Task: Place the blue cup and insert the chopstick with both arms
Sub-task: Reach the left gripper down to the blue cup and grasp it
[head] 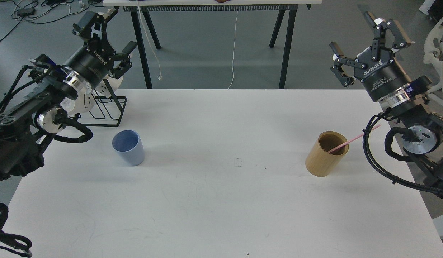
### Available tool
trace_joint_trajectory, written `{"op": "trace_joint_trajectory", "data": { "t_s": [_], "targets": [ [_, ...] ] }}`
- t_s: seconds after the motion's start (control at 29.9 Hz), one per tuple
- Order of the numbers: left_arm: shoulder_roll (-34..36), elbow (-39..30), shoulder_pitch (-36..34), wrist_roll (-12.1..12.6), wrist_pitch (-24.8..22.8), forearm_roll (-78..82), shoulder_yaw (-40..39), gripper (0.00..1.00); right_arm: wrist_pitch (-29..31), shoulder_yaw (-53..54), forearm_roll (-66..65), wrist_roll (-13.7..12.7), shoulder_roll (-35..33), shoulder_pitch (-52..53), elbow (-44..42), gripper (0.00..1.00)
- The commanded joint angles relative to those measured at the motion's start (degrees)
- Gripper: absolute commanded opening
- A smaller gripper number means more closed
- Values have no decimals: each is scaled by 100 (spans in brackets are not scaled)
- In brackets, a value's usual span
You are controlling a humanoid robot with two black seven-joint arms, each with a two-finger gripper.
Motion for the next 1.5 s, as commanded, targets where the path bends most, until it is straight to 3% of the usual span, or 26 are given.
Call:
{"op": "trace_joint_trajectory", "data": {
  "t_s": [0.0, 0.27, 0.43, 0.6, 0.77, 0.87, 1.04, 1.14, 1.24, 1.47],
  "targets": [
    [-66, 31, 11, 1, -1, -41, -78, 100, 0, 2, -5, 1, -9, 7, 1, 93],
    [5, 372, 99, 1, -1, 20, 44, 100, 0, 2, -5, 1, -26, 7, 1, 93],
    [30, 410, 64, 1, -1, 1021, 291, 100, 0, 11, -5, 1, -26, -2, 10, 93],
    [688, -511, -50, 1, -1, 1250, 308, 100, 0, 37, -5, 1, -44, -11, 45, 93],
    [1409, -1444, -472, 1, -1, 2759, 414, 100, 0, 37, -5, 1, -61, -11, 45, 93],
    [1779, -1638, -840, 1, -1, 3551, 974, 100, 0, 64, -5, 1, -96, -11, 45, 93],
    [2078, -1604, -1737, 1, -1, 4641, 2801, 100, 0, 64, -5, 1, -149, -55, -7, 93],
    [2079, -1507, -1887, 1, -1, 5248, 3655, 99, 0, 73, -5, 1, -149, -81, -16, 94],
    [2061, -1271, -1861, 1, -1, 5732, 4069, 99, 0, 73, -5, 1, -149, -107, -25, 94],
    [1895, -752, -1545, 1, 110, 6339, 4158, 99, 0, 64, -5, 1, -140, -116, -60, 94]
  ]
}}
